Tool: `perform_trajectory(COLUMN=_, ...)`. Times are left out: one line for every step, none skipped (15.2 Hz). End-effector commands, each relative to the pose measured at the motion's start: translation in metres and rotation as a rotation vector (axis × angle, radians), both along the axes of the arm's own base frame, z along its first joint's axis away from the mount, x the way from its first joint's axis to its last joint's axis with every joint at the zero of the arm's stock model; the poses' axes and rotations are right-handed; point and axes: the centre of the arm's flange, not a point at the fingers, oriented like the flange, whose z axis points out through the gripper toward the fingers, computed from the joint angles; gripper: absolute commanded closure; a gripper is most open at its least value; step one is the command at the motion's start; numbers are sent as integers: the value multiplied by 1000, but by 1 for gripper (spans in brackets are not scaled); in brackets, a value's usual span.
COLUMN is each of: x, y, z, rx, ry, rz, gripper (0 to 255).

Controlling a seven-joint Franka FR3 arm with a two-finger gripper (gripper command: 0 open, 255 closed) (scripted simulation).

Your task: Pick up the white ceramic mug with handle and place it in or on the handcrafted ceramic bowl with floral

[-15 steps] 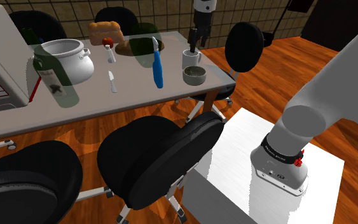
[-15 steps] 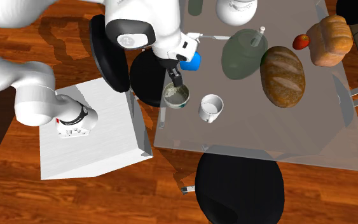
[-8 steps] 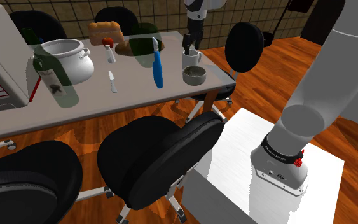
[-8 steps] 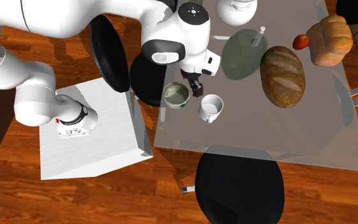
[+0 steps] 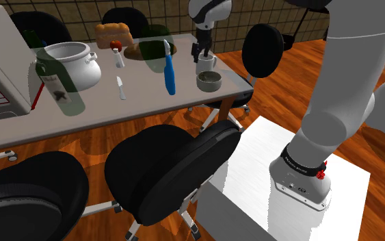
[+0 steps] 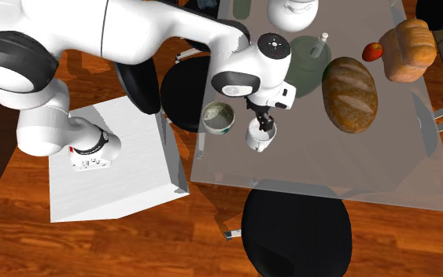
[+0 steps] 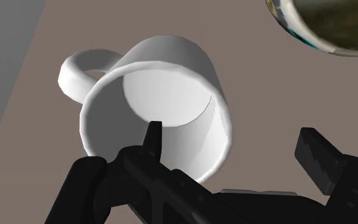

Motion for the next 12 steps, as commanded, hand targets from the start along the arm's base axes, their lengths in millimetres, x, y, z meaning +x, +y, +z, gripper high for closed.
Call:
perform_trajectory(x=3, y=-1, z=-9, rx=0, ry=-1, rz=0, gripper=0)
perform_trajectory(x=4, y=-1, z=-14, rx=0, ry=-1, rz=1, gripper=0)
perform_trajectory(x=4, y=-1, z=-20, rx=0, ry=-1, rz=1, gripper=0)
perform_trajectory(x=4, y=-1, z=-25, rx=0, ry=-1, rz=1, gripper=0)
perform_trajectory(x=5, y=-1, z=-30, rx=0, ry=-1, rz=0, gripper=0)
perform_trajectory(x=5, y=-1, z=-33, rx=0, ry=-1, rz=0, gripper=0)
perform_trajectory(x=5, y=-1, z=-33, rx=0, ry=-1, rz=1, gripper=0)
perform_trajectory(x=5, y=-1, z=-33, rx=0, ry=-1, rz=1, gripper=0)
perform_trajectory(x=5, y=-1, z=-33, rx=0, ry=-1, rz=1, gripper=0)
perform_trajectory(x=5, y=-1, z=-33, rx=0, ry=-1, rz=1, gripper=0)
perform_trajectory(x=5, y=-1, z=-33, rx=0, ry=-1, rz=1, gripper=0)
perform_trajectory(x=5, y=-1, z=-33, rx=0, ry=-1, rz=1, gripper=0)
